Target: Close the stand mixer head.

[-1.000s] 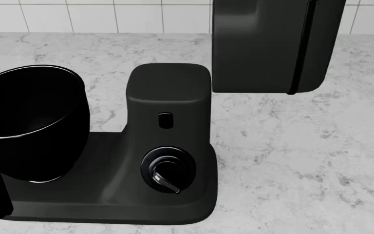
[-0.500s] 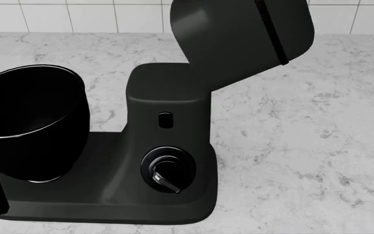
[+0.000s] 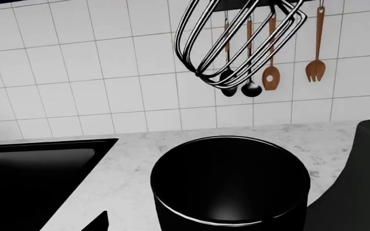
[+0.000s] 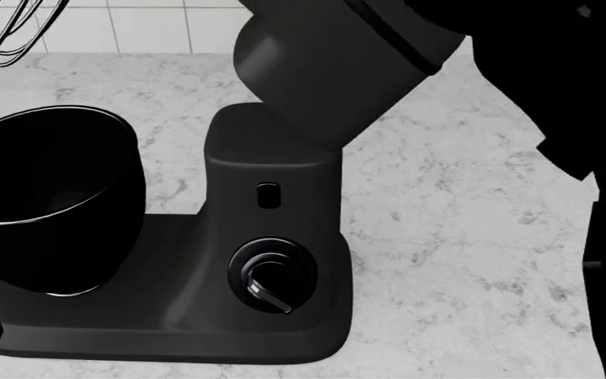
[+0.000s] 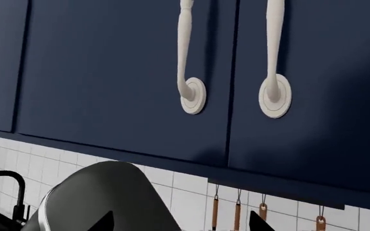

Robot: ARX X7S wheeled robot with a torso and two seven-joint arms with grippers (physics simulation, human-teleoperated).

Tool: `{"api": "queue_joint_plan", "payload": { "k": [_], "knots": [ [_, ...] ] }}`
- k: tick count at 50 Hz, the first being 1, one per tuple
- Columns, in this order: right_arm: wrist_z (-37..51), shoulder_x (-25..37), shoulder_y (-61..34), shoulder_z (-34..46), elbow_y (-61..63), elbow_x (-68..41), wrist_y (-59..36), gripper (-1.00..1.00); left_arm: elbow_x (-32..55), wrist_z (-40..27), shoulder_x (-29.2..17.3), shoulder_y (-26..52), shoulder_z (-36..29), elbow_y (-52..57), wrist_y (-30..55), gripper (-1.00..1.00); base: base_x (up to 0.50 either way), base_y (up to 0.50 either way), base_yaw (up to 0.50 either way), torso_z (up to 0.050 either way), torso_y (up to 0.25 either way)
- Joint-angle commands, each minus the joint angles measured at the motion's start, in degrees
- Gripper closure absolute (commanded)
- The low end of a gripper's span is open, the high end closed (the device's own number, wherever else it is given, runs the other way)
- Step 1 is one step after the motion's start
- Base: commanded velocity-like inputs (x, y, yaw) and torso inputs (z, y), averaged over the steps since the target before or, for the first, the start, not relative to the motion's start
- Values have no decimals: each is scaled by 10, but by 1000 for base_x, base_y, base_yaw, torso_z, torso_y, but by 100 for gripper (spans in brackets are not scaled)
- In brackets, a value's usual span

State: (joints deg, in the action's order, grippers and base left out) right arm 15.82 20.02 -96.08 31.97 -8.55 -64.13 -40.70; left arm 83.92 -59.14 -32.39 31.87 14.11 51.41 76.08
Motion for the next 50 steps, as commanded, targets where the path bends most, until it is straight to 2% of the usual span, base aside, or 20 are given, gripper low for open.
{"api": "queue_joint_plan", "payload": {
  "k": [1, 5, 20, 35, 42, 50],
  "knots": [
    [-19, -37, 96, 86, -73, -10, -183, -100, 10, -3, 0, 3, 13, -5, -22, -100, 0, 0, 0, 0, 0],
    [-11, -40, 113, 93, -55, -16, -189, -100, 36, -24, -6, 11, 12, -3, -25, -100, 3, 0, 0, 0, 0],
    [8, -43, 187, 113, -11, -31, -191, -100, 29, -18, -12, 7, 10, -5, -33, -100, 2, 0, 0, 0, 0],
    [18, -45, 216, 125, 10, -40, -193, -100, 30, -19, -17, 6, 7, -5, -40, -100, 0, 0, -2, 0, 0],
    [35, -39, 205, 102, 22, -56, -193, -100, 27, -17, -18, 6, 4, -6, -43, -100, 0, 0, -1, 0, 0],
    [109, -13, 185, 21, 99, -114, -182, -100, 18, -12, -14, 6, -7, -4, -45, -100, -2, 0, -4, 0, 0]
  ]
}}
